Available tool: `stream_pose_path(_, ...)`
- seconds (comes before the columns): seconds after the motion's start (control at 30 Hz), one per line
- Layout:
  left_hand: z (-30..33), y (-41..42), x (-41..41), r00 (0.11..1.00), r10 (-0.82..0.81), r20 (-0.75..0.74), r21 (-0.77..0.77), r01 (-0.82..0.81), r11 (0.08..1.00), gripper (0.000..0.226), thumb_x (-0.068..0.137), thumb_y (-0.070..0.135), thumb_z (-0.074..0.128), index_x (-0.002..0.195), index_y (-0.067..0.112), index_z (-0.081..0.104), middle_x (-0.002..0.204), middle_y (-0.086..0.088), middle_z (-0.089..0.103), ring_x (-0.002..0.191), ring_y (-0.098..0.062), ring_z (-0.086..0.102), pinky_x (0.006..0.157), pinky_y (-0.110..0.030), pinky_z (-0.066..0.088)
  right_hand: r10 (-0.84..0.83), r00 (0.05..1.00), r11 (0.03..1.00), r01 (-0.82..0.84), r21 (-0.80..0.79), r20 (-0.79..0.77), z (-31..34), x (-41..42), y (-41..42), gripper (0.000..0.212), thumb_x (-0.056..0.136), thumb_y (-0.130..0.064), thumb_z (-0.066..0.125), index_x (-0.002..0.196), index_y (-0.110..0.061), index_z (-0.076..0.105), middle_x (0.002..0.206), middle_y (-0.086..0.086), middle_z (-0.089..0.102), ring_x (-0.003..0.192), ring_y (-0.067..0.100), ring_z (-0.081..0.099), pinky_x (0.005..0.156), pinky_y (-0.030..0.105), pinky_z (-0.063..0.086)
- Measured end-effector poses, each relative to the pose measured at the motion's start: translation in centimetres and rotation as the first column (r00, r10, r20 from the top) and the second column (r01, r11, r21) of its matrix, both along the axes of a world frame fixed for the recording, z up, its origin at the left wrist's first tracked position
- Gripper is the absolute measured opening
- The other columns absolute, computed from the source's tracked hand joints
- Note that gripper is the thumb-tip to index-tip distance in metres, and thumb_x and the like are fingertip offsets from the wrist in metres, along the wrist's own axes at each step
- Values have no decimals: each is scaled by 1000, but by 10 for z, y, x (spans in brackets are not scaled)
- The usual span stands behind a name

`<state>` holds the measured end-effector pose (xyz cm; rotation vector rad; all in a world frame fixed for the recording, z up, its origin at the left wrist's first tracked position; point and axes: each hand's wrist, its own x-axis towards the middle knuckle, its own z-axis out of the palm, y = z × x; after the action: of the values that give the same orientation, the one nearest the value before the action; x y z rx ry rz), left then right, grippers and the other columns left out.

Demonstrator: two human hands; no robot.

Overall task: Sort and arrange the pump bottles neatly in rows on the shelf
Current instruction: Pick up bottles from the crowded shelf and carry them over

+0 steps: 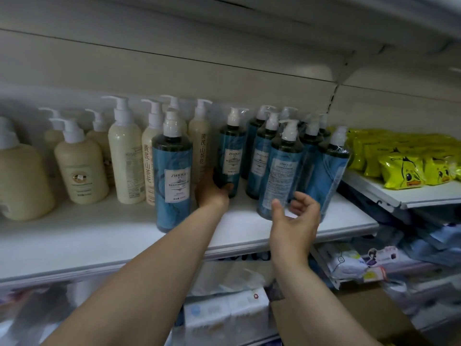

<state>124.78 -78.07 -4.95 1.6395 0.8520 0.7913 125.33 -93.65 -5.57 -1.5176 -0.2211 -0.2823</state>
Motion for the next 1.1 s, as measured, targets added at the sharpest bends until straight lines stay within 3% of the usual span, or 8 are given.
stream_pose_path(0.13,-1,3,3,1000,0,-16,14,0,1000,62,89,18,73,145,21,47,145,-5,54,133,-27,49,106,-33,39,150,984,982,-160,-103,-96,5,22,-1,62,90,-19,75,144,-22,45,139,-5,56,127,11,53,109,32,44)
stream_pose_path(0.23,-2,5,6,999,-15,-28,30,16,999,68,89,21,73,149,21,42,147,-4,51,135,-27,47,110,-35,39,246,961,959,-260,-113,-127,11,31,0,62,90,-15,74,145,-22,47,133,-6,62,121,11,59,106,31,47)
stream_pose_path(0.53,-3,15,16,999,-30,-33,88,32,996,63,91,20,69,149,22,42,149,-5,49,138,-28,43,112,-36,34,246,957,963,-259,-76,-152,12,36,4,61,84,-16,81,136,-22,51,119,-9,63,108,8,61,92,22,47)
stream_pose_path(0.63,-2,17,22,999,-26,-19,87,27,996,63,92,19,68,150,22,40,150,-5,48,139,-28,42,112,-36,33,276,950,953,-290,-86,-146,8,37,4,59,84,-17,81,136,-23,53,120,-9,65,111,8,62,96,24,49)
stream_pose_path(0.77,-3,19,29,999,-36,-9,91,37,995,62,94,18,66,150,21,40,151,-5,46,140,-28,41,112,-36,32,295,947,950,-305,-68,-126,4,40,3,58,85,-18,80,137,-24,55,117,-13,67,104,-3,63,91,17,51)
stream_pose_path(0.9,-7,25,40,999,-32,-37,55,34,998,66,94,23,66,152,21,35,153,-7,44,140,-30,41,112,-41,34,362,922,932,-361,30,-135,3,43,1,63,85,-23,80,142,-22,53,126,-11,66,112,-1,62,98,22,50)
stream_pose_path(1.03,-9,31,51,998,-19,-58,35,21,999,67,94,28,66,152,22,33,152,-8,44,138,-32,43,112,-47,37,375,918,922,-354,155,-131,4,44,-4,61,90,-35,71,145,-19,51,131,-10,63,112,-6,58,83,10,46)
stream_pose_path(1.1,-10,33,54,997,-10,-72,48,14,999,65,93,32,65,150,24,36,150,-7,46,136,-33,45,112,-48,39,364,920,925,-340,173,-142,3,46,-5,56,94,-40,65,144,-20,53,133,-8,63,114,-1,60,86,14,46)
